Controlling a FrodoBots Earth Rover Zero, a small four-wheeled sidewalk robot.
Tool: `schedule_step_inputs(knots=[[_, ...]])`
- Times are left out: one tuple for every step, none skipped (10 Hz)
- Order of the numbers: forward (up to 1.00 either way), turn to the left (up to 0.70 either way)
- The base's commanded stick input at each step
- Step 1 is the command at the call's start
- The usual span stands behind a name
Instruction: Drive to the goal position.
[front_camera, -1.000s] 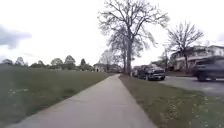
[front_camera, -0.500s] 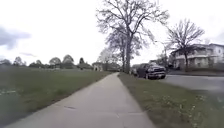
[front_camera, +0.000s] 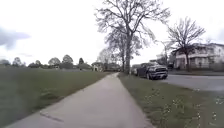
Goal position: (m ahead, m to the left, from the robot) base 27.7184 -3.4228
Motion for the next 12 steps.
schedule_step_inputs(knots=[[0.85, 0.0], [0.85, 0.0], [0.85, 0.0], [0.85, 0.0], [0.85, 0.0], [0.85, 0.0], [0.85, 0.0], [0.85, 0.0], [0.85, 0.0], [0.85, 0.0], [0.85, 0.0], [0.85, 0.0]])
